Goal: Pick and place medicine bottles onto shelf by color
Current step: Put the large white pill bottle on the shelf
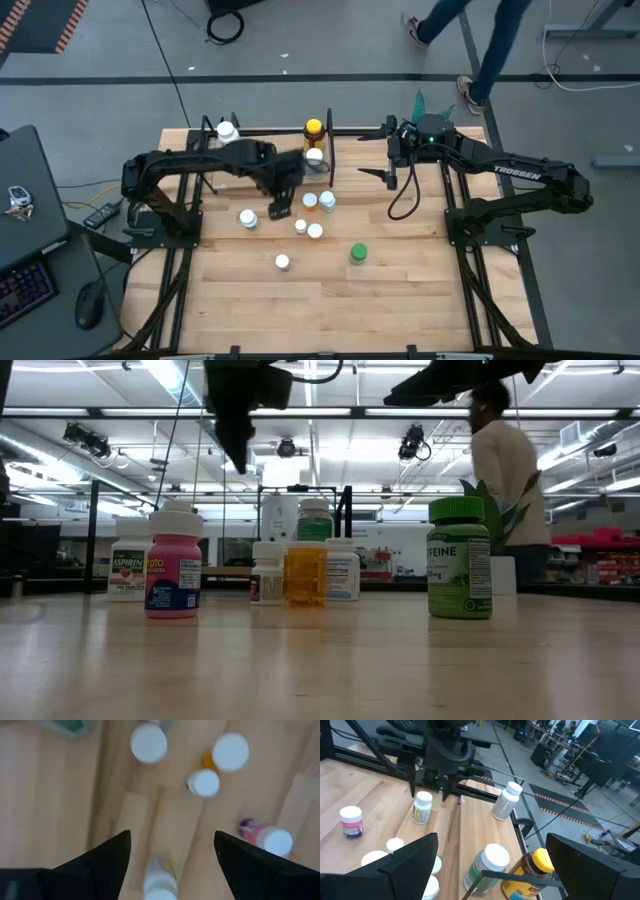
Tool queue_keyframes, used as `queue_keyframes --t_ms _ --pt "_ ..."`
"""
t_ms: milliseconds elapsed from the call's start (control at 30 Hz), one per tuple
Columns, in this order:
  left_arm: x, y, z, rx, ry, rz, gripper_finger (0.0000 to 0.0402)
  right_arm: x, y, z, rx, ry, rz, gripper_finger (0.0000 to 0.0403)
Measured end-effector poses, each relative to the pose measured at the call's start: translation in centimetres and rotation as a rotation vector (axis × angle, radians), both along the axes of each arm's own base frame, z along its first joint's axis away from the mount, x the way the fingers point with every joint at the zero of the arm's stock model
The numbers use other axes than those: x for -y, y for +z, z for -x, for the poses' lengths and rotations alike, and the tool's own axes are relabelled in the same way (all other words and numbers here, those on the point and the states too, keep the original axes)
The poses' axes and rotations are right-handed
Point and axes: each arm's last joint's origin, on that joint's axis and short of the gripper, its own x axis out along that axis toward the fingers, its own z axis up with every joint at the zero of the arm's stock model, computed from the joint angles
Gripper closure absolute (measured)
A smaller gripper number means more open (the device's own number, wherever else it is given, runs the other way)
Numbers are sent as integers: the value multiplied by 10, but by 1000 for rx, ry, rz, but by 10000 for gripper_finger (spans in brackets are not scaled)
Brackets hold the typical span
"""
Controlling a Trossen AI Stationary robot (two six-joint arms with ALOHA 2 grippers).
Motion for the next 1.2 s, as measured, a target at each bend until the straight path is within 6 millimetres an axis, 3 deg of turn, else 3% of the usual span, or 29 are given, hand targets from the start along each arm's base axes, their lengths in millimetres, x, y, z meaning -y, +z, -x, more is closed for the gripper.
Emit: queue_keyframes --t_ms 233,733,900,1200 --pt "37 -27 24 -77 -45 -62 147 -1 3 -1 30 19 7 24" --pt "56 -46 120 125 142 30 235 2 0 -10 47 17 -6 24" --pt "59 -53 136 140 215 54 237 5 -7 -15 17 11 -16 24" --pt "58 -56 139 122 259 55 194 8 -11 -18 -3 -1 -23 24"
